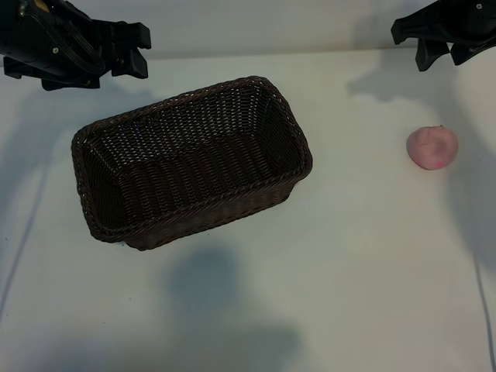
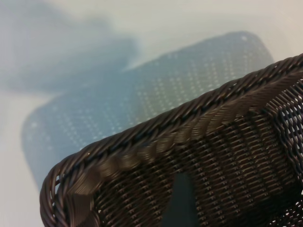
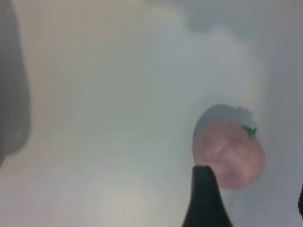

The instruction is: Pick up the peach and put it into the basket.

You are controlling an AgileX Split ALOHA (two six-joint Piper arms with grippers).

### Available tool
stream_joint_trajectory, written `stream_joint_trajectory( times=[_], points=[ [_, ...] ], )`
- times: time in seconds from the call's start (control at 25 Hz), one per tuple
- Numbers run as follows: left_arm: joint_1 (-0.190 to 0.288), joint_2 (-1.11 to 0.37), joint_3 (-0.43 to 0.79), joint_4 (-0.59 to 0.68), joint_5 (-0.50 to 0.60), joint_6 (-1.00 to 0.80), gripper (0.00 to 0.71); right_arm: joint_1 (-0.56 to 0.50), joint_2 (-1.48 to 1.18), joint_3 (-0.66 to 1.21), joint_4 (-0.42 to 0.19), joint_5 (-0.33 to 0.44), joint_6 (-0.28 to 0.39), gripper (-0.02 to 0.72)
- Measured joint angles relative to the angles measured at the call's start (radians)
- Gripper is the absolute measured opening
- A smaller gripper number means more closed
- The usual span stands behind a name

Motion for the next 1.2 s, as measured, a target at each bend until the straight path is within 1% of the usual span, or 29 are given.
stream_joint_trajectory(
  times=[0.76,1.04,1.12,1.2],
  points=[
    [0.0,0.0,0.0,0.0,-0.002,-0.001,0.59,0.0,0.0,0.0,0.0,0.001,-0.001,0.466],
    [0.0,0.0,0.0,-0.001,-0.098,-0.001,0.59,0.0,0.0,0.0,0.0,0.001,0.0,0.466],
    [0.0,-0.001,0.0,-0.001,-0.103,0.0,0.59,0.0,0.0,0.0,0.0,0.001,0.0,0.466],
    [0.0,-0.002,0.0,0.0,-0.077,0.0,0.59,0.0,0.0,0.0,0.0,0.0,0.0,0.466]
  ],
)
